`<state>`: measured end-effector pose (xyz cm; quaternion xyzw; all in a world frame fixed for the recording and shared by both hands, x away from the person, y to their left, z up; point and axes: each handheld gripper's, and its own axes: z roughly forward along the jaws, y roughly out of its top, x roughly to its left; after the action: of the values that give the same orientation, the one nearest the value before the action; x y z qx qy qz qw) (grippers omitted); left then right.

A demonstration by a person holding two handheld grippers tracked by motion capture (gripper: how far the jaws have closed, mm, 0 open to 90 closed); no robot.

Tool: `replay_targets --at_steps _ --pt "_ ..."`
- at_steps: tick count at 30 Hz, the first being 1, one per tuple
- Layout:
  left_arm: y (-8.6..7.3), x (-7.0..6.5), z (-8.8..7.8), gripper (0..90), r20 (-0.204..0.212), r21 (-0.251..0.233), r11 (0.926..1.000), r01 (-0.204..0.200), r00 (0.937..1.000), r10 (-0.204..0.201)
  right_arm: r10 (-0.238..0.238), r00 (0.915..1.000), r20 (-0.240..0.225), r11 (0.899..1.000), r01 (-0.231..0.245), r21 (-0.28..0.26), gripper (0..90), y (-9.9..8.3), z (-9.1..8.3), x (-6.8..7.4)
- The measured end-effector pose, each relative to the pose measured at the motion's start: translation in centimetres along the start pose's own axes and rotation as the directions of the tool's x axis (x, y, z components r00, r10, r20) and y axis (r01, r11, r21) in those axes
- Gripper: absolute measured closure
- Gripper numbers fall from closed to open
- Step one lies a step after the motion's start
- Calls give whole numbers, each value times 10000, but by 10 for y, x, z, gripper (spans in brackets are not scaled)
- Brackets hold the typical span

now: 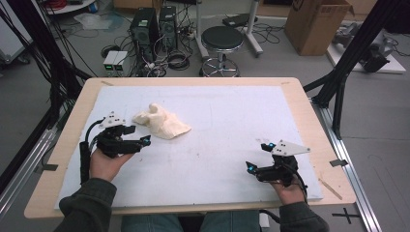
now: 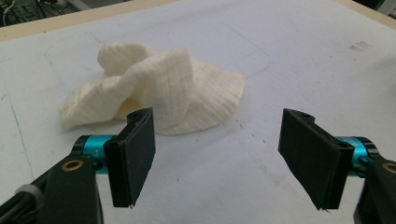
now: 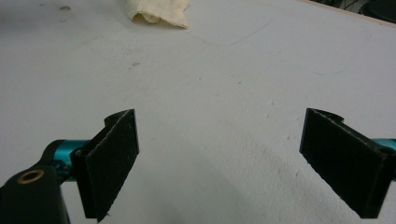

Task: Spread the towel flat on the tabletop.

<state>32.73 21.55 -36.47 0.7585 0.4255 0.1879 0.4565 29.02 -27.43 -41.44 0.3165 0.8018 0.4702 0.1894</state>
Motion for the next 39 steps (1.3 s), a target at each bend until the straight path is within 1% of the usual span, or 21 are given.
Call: replay_targets --at_steps 3,4,6,7,9,10,11,13,16,17,18,19,20,21,23,24,27,31,33,36,39 --pt "4 3 5 296 15 36 9999 130 9999 -130 18 10000 -12 10000 -18 14 110 0 0 0" --pt "6 4 8 297 -86 33 9999 150 9999 -150 7 10000 -50 10000 -7 6 110 0 0 1" --pt "12 8 16 297 -128 47 9992 391 9992 -391 109 9999 -41 9999 -109 5 110 -1 -1 1" --pt "12 8 16 297 -128 47 9992 391 9992 -391 68 10000 -17 10000 -68 -44 110 -1 0 0" --pt "18 10 22 298 -206 111 9991 411 9990 -409 75 10000 -51 10000 -75 13 110 -1 0 0" --pt "24 12 26 299 -203 81 9990 441 9988 -440 54 10000 -77 10000 -54 -20 110 0 1 0" --pt "24 12 26 301 -203 81 9990 441 9988 -440 41 10000 -87 10000 -41 -36 110 0 1 0" --pt "29 14 31 303 -377 31 9989 459 9982 -458 50 10000 -77 10000 -51 -35 110 0 1 0" --pt "32 17 40 305 -491 99 9981 611 9970 -605 35 9999 -94 10000 -36 -64 110 0 1 0" --pt "33 19 47 304 -538 168 9973 716 9961 -706 56 9999 -135 10000 -57 -41 110 0 1 1" --pt "33 19 47 304 -538 168 9973 716 9961 -706 34 9999 -144 10000 -35 -45 110 -1 1 0" --pt "33 20 51 304 -448 221 9966 794 9959 -783 34 9999 -144 10000 -35 -45 110 -1 1 0" --pt "33 21 55 303 -460 335 9960 827 9956 -812 13 9999 -170 10000 -14 -59 110 -1 2 0" --pt "33 23 60 303 -548 491 9953 832 9953 -805 53 9998 -203 10000 -54 -42 110 -1 2 0" --pt "31 24 67 303 -602 468 9933 1058 9929 -1029 3 9997 -265 10000 -3 -1 110 -1 3 1" --pt "30 26 72 304 -681 559 9922 1111 9919 -1073 -84 9996 -285 10000 82 -57 110 -1 3 0" --pt "27 28 83 310 -963 695 9903 1205 9889 -1136 -75 9995 -315 10000 73 -67 110 -1 4 0" --pt "24 29 94 373 -1195 670 9895 1280 9856 -1195 16 9992 -390 10000 -18 -53 110 -1 4 0" --pt "22 29 101 407 -1325 845 9880 1296 9842 -1178 -35 9993 -377 9999 31 -104 111 -1 4 0" --pt "17 29 112 417 -1520 1123 9846 1338 9815 -1161 -27 9992 -407 9999 21 -128 110 -1 3 -1" --pt "12 28 125 438 -1559 1296 9812 1431 9802 -1224 -8 9991 -435 9999 1 -143 110 -1 2 -1"
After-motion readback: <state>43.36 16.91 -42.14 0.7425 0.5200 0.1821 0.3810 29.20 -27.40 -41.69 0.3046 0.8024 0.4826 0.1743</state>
